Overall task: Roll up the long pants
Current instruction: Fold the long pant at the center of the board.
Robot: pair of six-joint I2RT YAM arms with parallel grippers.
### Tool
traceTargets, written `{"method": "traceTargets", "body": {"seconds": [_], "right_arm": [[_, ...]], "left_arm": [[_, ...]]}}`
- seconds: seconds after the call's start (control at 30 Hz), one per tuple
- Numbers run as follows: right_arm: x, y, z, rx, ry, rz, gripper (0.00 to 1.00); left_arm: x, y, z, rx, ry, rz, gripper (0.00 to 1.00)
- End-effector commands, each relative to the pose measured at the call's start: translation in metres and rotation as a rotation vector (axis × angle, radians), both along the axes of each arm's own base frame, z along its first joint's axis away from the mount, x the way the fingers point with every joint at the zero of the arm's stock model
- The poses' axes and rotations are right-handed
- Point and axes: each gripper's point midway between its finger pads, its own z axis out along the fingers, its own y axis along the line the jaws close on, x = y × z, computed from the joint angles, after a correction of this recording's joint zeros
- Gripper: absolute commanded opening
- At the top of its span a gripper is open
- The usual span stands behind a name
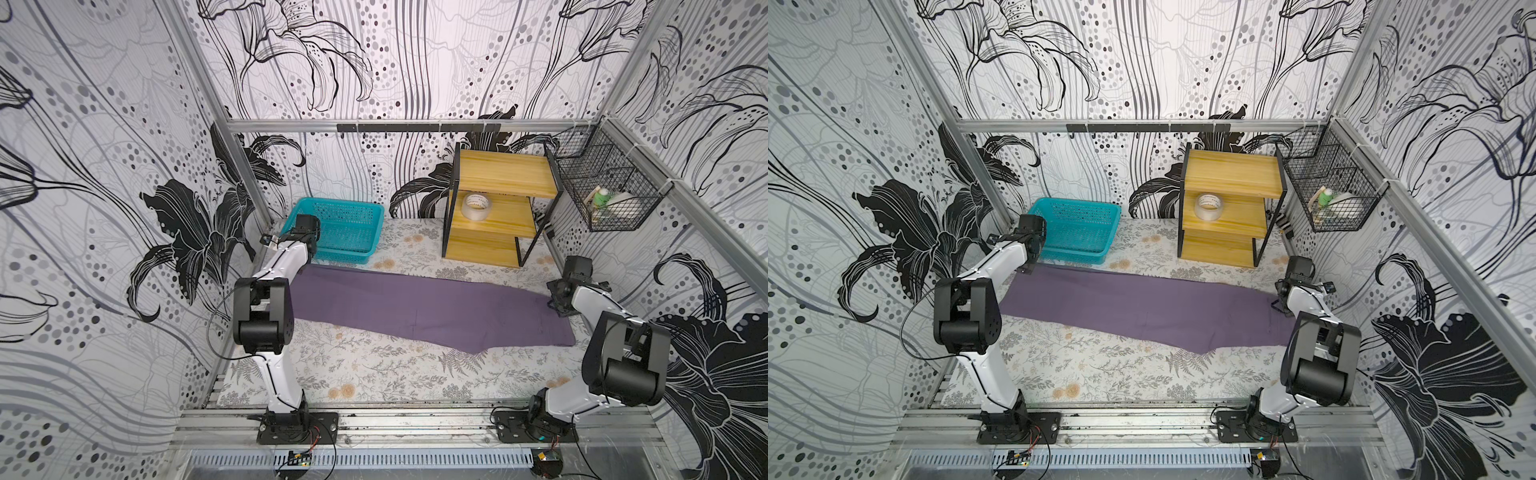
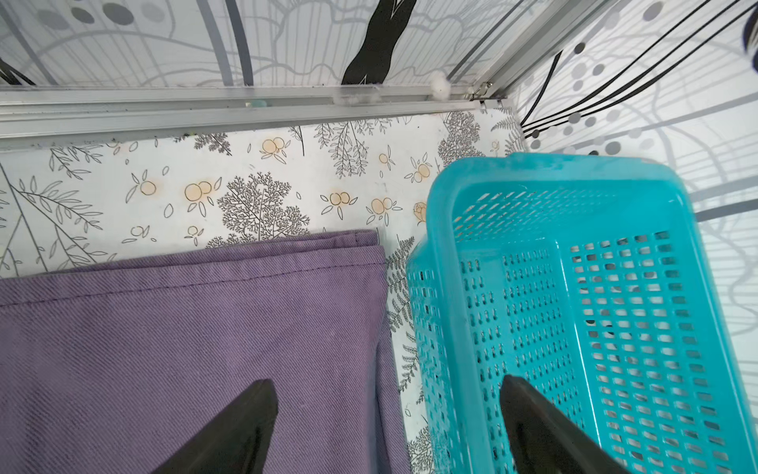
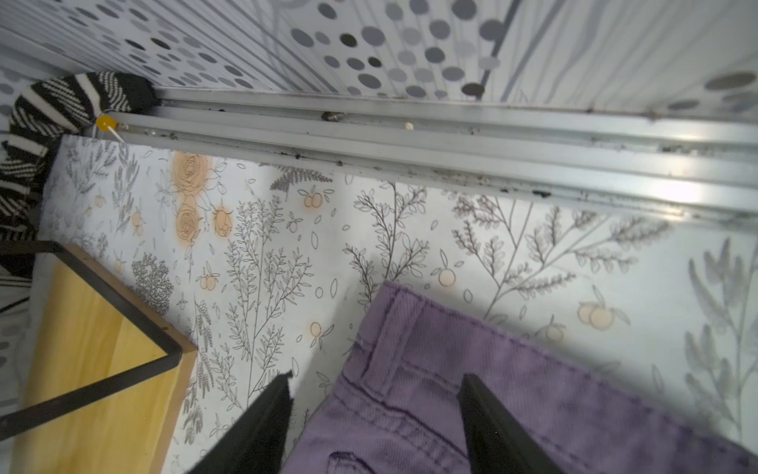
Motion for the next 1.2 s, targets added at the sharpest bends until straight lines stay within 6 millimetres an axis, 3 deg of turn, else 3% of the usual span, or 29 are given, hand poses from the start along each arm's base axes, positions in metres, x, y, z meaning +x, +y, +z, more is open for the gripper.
{"method": "traceTargets", "body": {"seconds": [0.0,0.13,0.23,0.43,0.5,0.63,0.77,0.9,1.07,1.17], "right_arm": [[0.015,-0.004,0.03,-0.093,-0.066,0.068,0.77],[0.024,0.017,0.054,-0.147,-0.091,0.224,0.85],[0.026,0.054,0.065,-0.145,-0.088,0.41,0.87],[0.001,0.168,0.063,-0.171,-0.042,0.794,0.86],[-0.012,0.195,0.057,-0.141,-0.036,0.865,0.85],[-0.03,0.235,0.042,-0.097,-0.025,0.983,0.84],[-0.034,0.254,0.029,-0.08,-0.003,1.037,0.84],[-0.022,0.258,0.032,-0.096,-0.011,1.053,0.84],[-0.011,0.262,0.034,-0.106,-0.004,1.068,0.85],[-0.006,0.262,0.037,-0.115,-0.006,1.065,0.85]], "left_arm": [[-0.004,0.008,0.041,0.049,-0.114,0.014,0.91],[-0.028,0.009,0.051,0.051,-0.116,0.033,0.88],[-0.058,0.014,0.043,0.034,-0.073,0.077,0.83],[-0.127,0.026,-0.01,-0.058,0.018,0.118,0.79],[-0.146,0.032,-0.026,-0.065,0.051,0.124,0.78],[-0.167,0.038,-0.054,-0.093,0.129,0.088,0.77],[-0.155,0.034,-0.068,-0.11,0.162,0.006,0.82],[-0.134,0.028,-0.08,-0.15,0.151,-0.053,0.86],[-0.13,0.034,-0.093,-0.145,0.235,-0.032,0.83],[-0.132,0.044,-0.087,-0.078,0.298,0.022,0.8]]}}
